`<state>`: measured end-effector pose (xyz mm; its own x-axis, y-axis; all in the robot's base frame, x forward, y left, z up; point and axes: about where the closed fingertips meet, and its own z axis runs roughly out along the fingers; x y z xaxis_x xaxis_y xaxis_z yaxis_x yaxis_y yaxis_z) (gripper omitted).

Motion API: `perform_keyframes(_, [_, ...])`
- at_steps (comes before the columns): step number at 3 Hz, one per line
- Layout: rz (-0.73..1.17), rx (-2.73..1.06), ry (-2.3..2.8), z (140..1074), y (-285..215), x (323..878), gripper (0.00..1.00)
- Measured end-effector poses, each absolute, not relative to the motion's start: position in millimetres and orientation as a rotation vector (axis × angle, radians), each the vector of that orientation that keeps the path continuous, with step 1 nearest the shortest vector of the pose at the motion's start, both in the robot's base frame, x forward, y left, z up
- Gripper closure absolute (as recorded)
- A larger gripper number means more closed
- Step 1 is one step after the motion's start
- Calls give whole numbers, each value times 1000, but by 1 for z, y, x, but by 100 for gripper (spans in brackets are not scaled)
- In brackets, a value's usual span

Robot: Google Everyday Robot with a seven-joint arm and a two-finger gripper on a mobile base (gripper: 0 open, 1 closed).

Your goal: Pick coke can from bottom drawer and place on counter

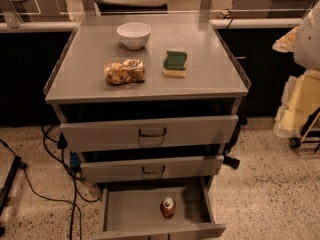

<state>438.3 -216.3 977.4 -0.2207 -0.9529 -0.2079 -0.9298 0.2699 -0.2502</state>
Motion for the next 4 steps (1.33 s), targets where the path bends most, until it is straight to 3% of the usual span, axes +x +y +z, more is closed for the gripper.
perform_keyframes(1, [-103,-1722,2228,977,-216,438,0])
perform_keyframes(2, [-103,-1722,2228,977,-216,438,18])
perform_keyframes(4, [-17,-1634,2217,951,-190,433,64])
